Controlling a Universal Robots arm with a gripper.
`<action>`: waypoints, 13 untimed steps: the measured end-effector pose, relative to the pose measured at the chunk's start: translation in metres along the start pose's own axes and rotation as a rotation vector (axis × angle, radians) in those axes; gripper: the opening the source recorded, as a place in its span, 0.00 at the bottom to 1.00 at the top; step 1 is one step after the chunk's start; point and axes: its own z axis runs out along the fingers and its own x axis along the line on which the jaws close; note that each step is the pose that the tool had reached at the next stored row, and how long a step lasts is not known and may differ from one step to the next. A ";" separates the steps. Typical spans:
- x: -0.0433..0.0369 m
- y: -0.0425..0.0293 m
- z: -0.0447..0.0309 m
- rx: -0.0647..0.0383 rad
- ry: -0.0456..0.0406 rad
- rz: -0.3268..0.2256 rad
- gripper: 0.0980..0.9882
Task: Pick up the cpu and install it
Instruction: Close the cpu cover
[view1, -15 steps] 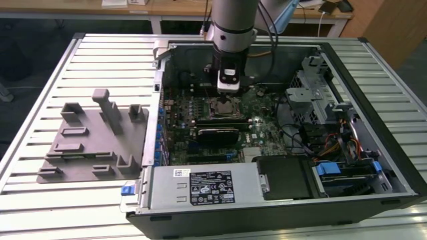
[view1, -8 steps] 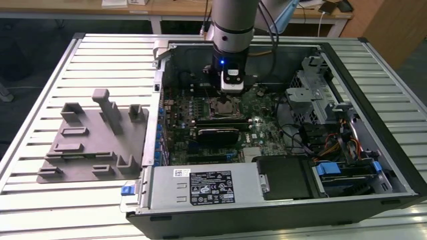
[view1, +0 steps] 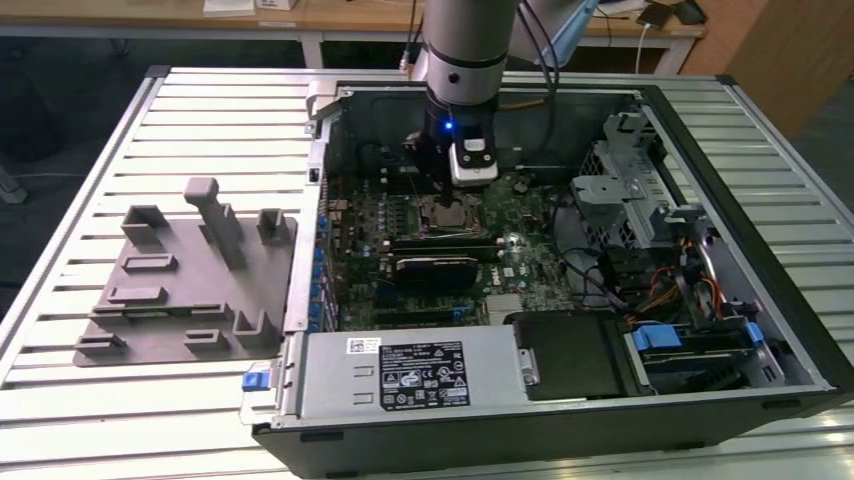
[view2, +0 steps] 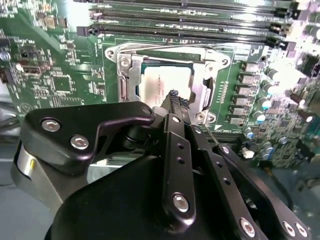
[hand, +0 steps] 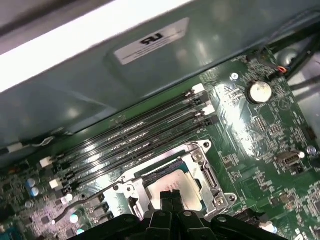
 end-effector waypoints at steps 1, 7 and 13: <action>0.0000 0.0000 0.0000 0.000 0.0004 -0.013 0.01; 0.0000 0.0000 0.0002 0.001 0.0028 -0.094 0.01; 0.0000 0.0000 0.0004 0.002 0.0050 -0.169 0.01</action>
